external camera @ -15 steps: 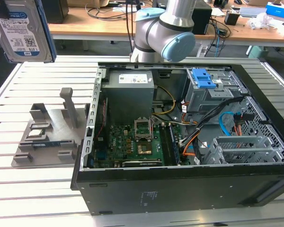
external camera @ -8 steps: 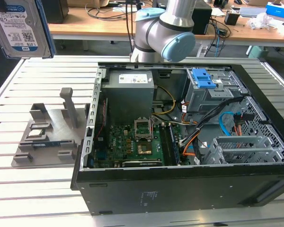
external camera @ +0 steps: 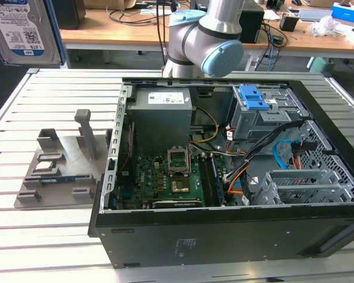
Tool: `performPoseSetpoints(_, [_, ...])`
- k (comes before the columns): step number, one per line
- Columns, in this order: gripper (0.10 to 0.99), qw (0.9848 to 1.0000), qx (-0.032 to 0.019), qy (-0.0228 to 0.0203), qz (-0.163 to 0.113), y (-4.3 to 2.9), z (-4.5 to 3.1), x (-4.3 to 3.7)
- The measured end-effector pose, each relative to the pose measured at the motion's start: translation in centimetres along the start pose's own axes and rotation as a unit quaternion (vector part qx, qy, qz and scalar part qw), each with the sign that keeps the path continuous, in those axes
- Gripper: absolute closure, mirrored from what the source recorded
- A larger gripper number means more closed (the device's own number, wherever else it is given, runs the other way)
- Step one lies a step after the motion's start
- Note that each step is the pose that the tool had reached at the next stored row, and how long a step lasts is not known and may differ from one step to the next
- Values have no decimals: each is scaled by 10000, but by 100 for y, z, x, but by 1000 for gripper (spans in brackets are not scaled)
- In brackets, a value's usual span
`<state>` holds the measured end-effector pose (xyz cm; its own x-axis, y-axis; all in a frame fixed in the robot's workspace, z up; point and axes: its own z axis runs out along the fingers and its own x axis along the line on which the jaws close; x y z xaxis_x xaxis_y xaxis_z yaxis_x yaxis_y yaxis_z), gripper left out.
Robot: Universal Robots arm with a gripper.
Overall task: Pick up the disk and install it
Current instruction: 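Pick up the disk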
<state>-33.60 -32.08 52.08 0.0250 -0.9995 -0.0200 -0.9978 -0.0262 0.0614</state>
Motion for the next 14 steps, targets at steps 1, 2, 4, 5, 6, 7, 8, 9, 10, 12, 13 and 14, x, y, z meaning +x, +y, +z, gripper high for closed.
performPoseSetpoints(1, [722, 10000, -1, 0, 0, 0, -16, 0])
performPoseSetpoints(2, [722, 10000, -3, 0, 0, 1, -46, -1])
performPoseSetpoints(4, [722, 10000, -7, 0, 0, 1, -84, -2])
performPoseSetpoints(5, [722, 10000, -7, 0, 0, 1, -98, -2])
performPoseSetpoints(6, [722, 10000, -10, 0, 0, 2, -124, -2])
performPoseSetpoints(7, [722, 10000, -12, -1, 0, 2, -154, -3])
performPoseSetpoints(8, [722, 10000, -14, 0, 0, 2, -173, -3])
performPoseSetpoints(9, [722, 10000, -15, 0, 0, 2, -186, -3])
performPoseSetpoints(10, [722, 10000, -17, -1, 0, 2, -211, -4])
performPoseSetpoints(12, [722, 10000, -20, -1, 0, 2, -241, -4])
performPoseSetpoints(13, [722, 10000, -22, -1, 1, 2, -266, -5])
performPoseSetpoints(14, [722, 10000, -24, -1, 0, 2, -286, -5])
